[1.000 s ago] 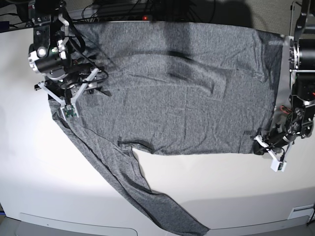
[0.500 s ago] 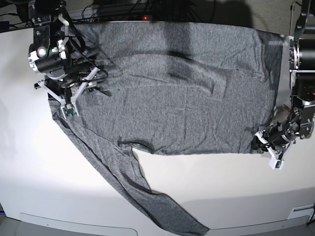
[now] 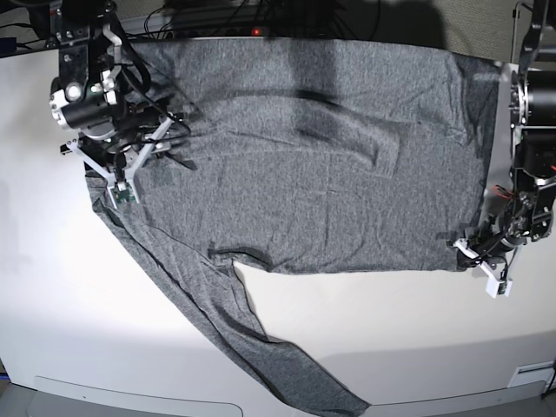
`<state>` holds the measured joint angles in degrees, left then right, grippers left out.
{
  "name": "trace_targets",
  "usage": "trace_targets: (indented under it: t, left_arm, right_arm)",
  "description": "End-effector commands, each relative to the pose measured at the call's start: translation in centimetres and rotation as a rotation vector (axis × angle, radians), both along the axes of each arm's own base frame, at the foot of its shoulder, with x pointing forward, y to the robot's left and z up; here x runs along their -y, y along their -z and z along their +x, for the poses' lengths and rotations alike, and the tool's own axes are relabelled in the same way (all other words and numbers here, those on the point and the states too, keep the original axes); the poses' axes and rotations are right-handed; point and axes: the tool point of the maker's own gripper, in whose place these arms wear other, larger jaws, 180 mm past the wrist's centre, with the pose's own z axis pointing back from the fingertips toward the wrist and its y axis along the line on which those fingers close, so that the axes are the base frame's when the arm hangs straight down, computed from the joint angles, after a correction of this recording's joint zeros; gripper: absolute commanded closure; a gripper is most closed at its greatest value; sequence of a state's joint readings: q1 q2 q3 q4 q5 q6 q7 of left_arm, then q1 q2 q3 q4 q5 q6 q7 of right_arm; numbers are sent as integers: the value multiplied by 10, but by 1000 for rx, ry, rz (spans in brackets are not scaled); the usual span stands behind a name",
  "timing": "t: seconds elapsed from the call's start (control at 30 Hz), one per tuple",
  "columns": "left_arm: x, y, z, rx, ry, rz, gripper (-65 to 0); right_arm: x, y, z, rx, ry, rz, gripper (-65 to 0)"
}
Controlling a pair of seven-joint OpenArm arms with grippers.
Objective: Fold the T-shirt properly
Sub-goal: 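Slide the right gripper along the shirt's side edge toward the hem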
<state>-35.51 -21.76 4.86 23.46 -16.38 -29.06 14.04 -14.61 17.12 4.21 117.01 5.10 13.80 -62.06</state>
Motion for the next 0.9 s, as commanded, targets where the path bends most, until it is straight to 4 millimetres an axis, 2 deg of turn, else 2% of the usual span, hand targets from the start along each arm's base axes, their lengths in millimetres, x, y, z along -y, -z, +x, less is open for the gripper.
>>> trace_targets:
  t: [0.0, 0.27, 0.43, 0.53, 0.63, 0.87]
  left_arm:
    - [-4, -15, 12, 40, -4, 1, 0]
    - [-6, -14, 9, -23, 14, 18, 0]
    - [-12, -21, 9, -46, 29, 46, 0]
    - [-11, -27, 13, -31, 26, 33, 0]
    - [-9, -29, 14, -21, 11, -2, 0]
    - [-7, -28, 13, -19, 6, -20, 0]
  right_arm:
    - [2, -10, 6, 37, -4, -8, -351]
    - [0, -14, 11, 71, -12, -1, -351]
    - [-7, -33, 33, 230, -38, 31, -351]
    - [-3, -37, 44, 267, -3, 39, -351]
    - [7, -30, 62, 271, 34, 41, -351]
    - [41, 4, 114, 188, 135, 41, -351]
